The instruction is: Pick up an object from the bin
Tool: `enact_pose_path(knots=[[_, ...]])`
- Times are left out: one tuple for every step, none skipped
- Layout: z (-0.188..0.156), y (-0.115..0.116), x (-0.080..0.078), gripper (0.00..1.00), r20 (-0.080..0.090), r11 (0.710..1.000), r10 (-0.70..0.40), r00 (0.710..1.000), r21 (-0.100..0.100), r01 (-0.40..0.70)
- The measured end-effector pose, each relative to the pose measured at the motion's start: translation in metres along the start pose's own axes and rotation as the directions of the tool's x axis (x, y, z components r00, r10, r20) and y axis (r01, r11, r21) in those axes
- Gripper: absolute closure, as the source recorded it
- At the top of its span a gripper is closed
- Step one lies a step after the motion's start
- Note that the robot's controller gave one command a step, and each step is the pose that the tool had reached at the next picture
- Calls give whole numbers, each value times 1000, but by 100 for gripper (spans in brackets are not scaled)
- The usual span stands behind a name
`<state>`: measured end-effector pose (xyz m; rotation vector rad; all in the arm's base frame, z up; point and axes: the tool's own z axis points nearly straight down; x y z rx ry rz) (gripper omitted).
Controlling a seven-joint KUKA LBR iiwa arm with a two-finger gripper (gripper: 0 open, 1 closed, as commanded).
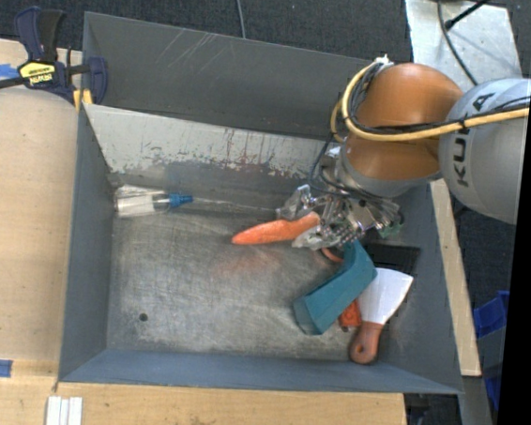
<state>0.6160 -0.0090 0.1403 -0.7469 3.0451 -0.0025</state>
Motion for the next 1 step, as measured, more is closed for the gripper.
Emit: enact_pose_path(knots=[[-116,16,-13,100,-1,1000,-1,1000,-2,1]])
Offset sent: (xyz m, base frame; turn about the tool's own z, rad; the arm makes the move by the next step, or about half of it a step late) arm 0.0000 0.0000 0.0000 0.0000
